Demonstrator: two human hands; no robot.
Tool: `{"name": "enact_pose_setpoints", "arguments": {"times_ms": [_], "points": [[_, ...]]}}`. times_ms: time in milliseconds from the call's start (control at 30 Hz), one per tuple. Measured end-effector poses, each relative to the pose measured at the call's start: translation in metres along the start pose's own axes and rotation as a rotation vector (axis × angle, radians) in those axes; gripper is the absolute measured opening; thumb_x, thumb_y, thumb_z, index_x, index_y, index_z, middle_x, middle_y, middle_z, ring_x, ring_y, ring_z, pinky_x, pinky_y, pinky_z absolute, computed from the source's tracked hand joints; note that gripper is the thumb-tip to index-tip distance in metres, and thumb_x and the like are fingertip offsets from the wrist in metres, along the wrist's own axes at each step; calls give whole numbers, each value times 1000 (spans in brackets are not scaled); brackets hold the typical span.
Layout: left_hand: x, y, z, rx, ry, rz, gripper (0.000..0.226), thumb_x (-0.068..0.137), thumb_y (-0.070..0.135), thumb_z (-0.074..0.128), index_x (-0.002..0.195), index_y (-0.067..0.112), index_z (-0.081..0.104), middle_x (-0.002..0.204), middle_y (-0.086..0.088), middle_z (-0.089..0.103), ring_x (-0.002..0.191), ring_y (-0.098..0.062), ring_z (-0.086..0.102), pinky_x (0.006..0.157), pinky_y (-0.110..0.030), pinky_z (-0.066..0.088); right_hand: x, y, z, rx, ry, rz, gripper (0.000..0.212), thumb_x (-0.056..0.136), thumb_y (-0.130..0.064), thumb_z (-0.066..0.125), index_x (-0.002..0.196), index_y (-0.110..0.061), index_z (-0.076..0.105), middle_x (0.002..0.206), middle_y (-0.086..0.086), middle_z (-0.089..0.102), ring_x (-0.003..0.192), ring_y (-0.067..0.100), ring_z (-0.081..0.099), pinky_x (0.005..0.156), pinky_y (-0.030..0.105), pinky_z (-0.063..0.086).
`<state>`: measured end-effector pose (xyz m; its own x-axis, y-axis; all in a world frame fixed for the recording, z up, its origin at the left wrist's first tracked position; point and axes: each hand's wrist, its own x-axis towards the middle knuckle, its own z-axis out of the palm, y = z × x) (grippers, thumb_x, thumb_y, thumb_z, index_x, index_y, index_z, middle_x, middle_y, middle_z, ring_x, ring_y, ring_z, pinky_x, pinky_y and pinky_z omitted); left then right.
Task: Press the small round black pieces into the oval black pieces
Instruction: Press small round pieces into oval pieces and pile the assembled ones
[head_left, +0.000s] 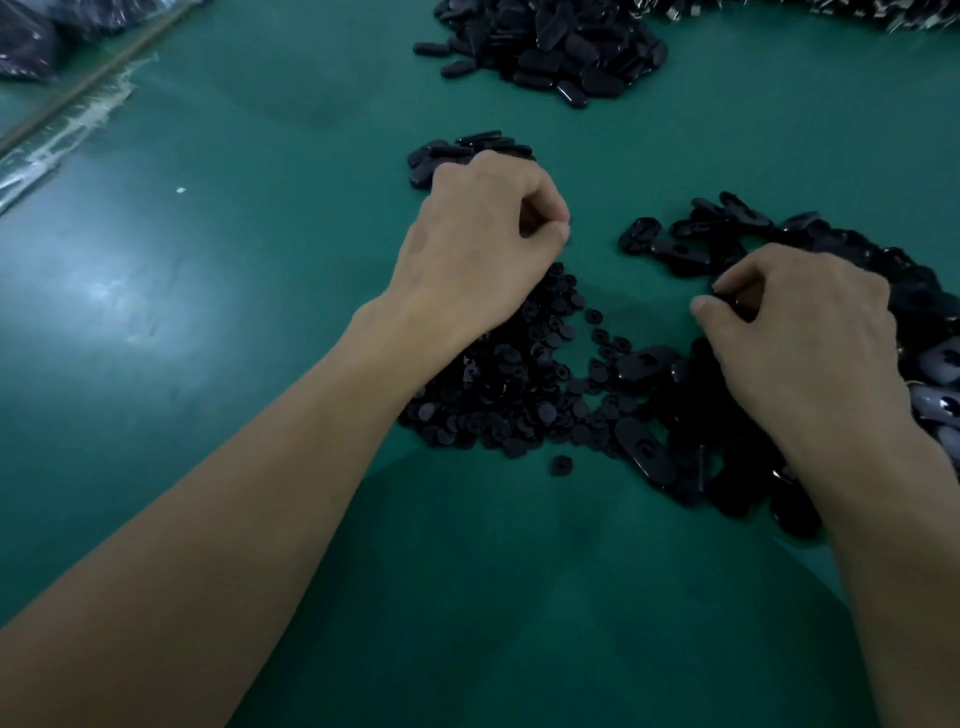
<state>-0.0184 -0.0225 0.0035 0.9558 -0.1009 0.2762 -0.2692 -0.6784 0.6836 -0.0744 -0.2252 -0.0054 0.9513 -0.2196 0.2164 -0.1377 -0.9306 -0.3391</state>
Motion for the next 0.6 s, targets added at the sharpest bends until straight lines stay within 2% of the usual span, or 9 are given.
{"name": "enact_pose_setpoints", "arguments": {"times_ms": [100,167,233,300,400,467,533,600], "points": [[-7,-1,-2,-42,13,23,7,91,25,72,85,25,76,75,18,66,66,9,59,64,-8,47,0,1,-1,16,-13,13,24,97,-32,63,111,-14,68,112,16,62,103,31,54,87,42,45],[-11,-3,-3,-36,21,27,9,90,26,73,81,25,75,67,17,64,58,9,56,57,-7,41,0,1,-2,35,-6,-2,17,98,-26,62,106,-14,70,106,13,66,92,24,52,81,35,41],[-15,-4,-3,-42,40,38,13,90,25,73,77,27,73,56,18,57,52,5,52,58,-15,45,0,0,-4,57,6,-5,14,98,-20,62,102,-13,73,100,11,69,85,20,53,79,30,41],[-16,-1,-1,-74,71,69,14,90,24,73,76,26,72,47,18,50,47,1,49,58,-16,46,0,1,-5,78,26,-1,16,99,-17,60,104,-10,73,98,13,70,84,24,57,80,33,47],[-20,6,1,-128,90,124,12,89,22,74,78,23,73,46,14,48,44,-4,46,55,-9,39,0,1,-5,116,61,15,19,102,-16,55,110,-11,71,103,17,68,91,33,63,83,42,54],[-23,9,3,-157,90,158,11,90,21,74,79,20,73,48,10,52,43,-9,48,57,-8,40,1,2,-4,117,123,16,22,103,-16,52,115,-12,70,104,16,70,93,34,64,80,39,53],[-24,11,5,-183,89,181,11,90,21,75,80,18,74,53,5,60,47,-16,54,56,-9,41,2,1,-4,134,231,10,24,104,-19,49,118,-15,69,102,11,71,87,26,60,78,27,43],[-26,13,7,-226,72,198,10,91,21,75,83,15,76,60,1,66,52,-18,59,53,-15,44,2,-5,-4,229,306,-47,23,103,-20,50,116,-15,68,92,1,67,80,16,54,77,6,32]]}}
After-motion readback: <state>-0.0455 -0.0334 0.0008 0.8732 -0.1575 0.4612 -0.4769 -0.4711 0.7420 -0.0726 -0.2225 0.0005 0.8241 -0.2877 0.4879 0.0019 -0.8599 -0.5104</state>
